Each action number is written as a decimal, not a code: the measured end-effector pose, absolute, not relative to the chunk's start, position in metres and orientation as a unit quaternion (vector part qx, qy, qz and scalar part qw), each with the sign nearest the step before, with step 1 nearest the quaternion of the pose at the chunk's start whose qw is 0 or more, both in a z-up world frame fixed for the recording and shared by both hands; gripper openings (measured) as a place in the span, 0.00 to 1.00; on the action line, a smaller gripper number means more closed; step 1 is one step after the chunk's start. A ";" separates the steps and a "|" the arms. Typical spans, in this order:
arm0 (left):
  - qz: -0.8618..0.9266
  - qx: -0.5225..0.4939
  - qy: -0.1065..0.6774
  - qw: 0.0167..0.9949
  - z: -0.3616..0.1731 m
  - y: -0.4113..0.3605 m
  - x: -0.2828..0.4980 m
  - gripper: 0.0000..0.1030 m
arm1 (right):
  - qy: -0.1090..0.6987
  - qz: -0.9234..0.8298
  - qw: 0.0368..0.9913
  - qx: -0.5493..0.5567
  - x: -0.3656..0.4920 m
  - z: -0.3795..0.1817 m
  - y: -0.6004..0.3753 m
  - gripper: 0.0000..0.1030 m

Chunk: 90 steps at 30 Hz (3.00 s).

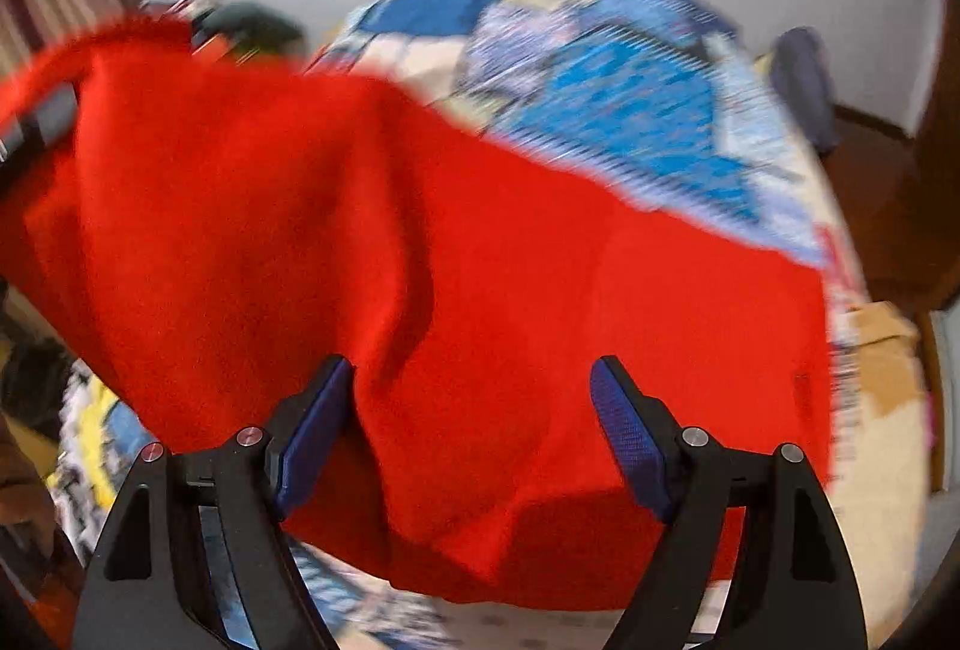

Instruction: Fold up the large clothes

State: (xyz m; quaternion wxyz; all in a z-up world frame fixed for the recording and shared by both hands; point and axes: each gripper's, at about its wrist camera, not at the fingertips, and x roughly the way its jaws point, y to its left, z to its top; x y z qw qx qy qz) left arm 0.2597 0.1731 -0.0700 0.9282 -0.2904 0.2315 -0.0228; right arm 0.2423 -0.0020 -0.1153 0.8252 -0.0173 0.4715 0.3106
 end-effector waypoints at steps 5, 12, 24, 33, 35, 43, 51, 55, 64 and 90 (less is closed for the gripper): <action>0.026 -0.248 0.245 0.937 -0.070 0.187 0.237 0.09 | 0.524 0.359 0.772 -0.010 0.239 -0.155 0.044 0.76; 0.030 -0.216 0.275 0.937 -0.085 0.174 0.257 0.09 | 0.517 0.360 0.777 -0.021 0.237 -0.146 0.037 0.76; -0.110 -0.109 0.381 0.912 -0.130 0.012 0.309 0.14 | 0.464 0.177 0.868 -0.007 0.228 -0.113 -0.134 0.76; -0.169 -0.070 0.491 0.852 -0.174 -0.023 0.305 0.37 | 0.463 0.134 0.876 0.006 0.209 -0.106 -0.190 0.76; -0.187 -0.096 0.477 0.853 -0.152 -0.015 0.299 0.54 | 0.453 0.139 0.880 0.010 0.202 -0.097 -0.192 0.76; -0.085 -0.061 0.385 0.917 -0.086 0.042 0.277 0.74 | 0.400 0.198 0.895 0.022 0.199 -0.057 -0.158 0.76; -0.012 -0.006 0.461 0.887 -0.149 0.082 0.289 0.75 | 0.423 0.255 0.870 -0.009 0.216 -0.086 -0.085 0.76; -0.023 -0.016 0.471 0.882 -0.181 0.089 0.276 0.76 | 0.473 0.253 0.843 -0.030 0.222 -0.132 -0.073 0.76; -0.029 -0.034 0.454 0.890 -0.195 0.103 0.253 0.80 | 0.529 0.226 0.818 0.027 0.221 -0.186 -0.135 0.79; 0.019 -0.022 0.413 0.910 -0.146 0.129 0.258 0.80 | 0.452 0.224 0.861 0.064 0.225 -0.125 -0.139 0.81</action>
